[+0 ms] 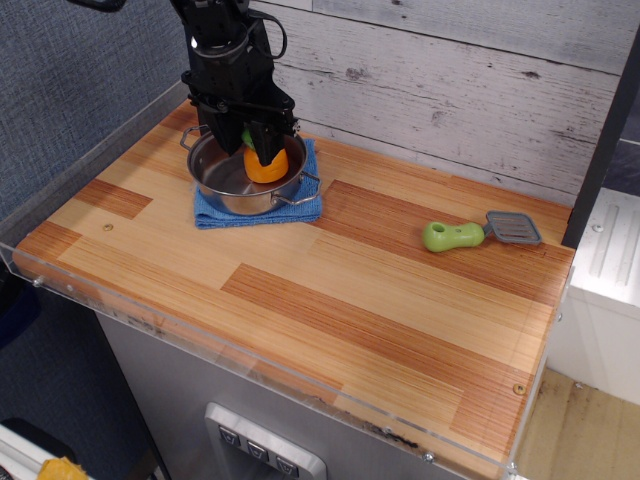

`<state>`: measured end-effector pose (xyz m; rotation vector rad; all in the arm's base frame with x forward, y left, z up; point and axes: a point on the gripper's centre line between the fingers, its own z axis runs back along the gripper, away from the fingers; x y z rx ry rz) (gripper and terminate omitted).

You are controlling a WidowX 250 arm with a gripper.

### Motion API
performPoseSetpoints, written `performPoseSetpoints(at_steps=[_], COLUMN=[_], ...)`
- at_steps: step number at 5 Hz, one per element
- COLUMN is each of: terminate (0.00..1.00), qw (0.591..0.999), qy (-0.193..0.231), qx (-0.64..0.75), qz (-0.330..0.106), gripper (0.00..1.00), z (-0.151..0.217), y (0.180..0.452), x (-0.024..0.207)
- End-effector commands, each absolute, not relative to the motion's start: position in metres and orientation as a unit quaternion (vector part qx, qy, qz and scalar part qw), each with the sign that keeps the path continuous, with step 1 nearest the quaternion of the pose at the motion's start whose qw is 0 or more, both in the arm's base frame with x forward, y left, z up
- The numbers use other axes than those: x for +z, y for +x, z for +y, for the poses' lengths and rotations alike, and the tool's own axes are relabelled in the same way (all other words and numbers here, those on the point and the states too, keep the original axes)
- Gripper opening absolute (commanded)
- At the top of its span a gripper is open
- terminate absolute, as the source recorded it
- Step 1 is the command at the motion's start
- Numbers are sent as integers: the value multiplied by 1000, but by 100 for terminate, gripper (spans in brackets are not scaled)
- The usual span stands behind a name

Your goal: Put the carrot to the left of the utensil

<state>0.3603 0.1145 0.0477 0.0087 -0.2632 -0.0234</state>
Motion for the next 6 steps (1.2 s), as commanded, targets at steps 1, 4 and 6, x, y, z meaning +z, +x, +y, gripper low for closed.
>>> performPoseSetpoints(at_steps=[1, 4, 6], terminate=[0, 0, 0], qw=[981, 966, 959], qy=[33, 45, 36], qx=[-24, -94, -156], qz=[-189, -236, -233], gripper=[0, 0, 0], z=[102, 42, 3], y=[365, 378, 393], x=[107, 163, 161])
